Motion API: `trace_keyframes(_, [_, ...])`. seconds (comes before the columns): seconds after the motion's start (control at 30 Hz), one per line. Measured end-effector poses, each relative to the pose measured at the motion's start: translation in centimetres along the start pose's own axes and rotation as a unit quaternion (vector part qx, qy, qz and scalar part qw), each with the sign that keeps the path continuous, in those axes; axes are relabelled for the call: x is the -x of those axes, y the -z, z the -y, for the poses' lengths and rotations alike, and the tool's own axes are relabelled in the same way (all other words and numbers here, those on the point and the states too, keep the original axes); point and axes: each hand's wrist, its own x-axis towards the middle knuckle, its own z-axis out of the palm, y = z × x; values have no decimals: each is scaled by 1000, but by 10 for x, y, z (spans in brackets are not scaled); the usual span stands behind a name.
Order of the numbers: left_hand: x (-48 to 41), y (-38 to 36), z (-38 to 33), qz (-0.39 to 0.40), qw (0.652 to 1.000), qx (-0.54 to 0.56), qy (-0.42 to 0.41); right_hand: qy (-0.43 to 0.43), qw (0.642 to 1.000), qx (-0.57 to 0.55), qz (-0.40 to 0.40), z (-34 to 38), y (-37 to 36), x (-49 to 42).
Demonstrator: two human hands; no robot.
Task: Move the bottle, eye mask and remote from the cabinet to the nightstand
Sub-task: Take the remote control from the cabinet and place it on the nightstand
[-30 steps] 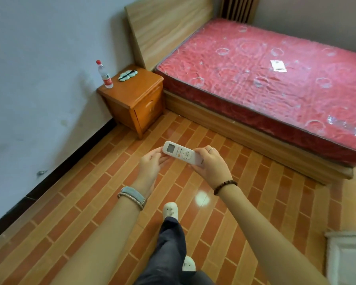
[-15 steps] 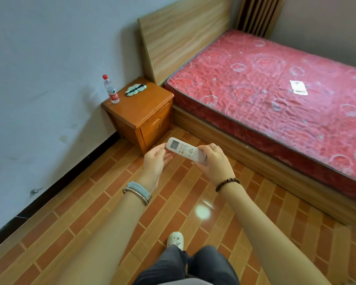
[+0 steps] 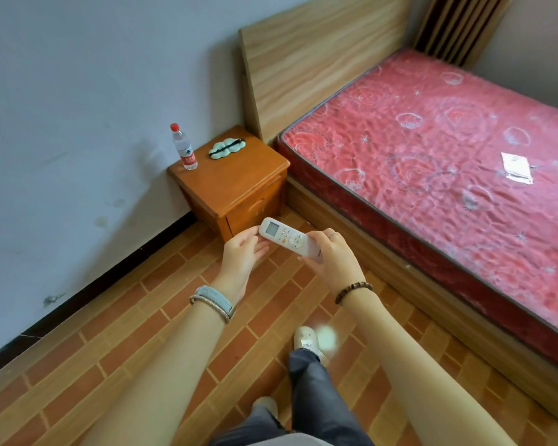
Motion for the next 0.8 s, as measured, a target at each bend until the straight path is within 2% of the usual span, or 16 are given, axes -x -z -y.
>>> trace_keyframes(0.4, [-95,-48,-42,-74,997,30,-15,75,996,14,55,-43,18,-139])
trace_keyframes(0.8, [-185,-34,-68,-128,990,55,6,96,991,8,90,-38,-9,-242])
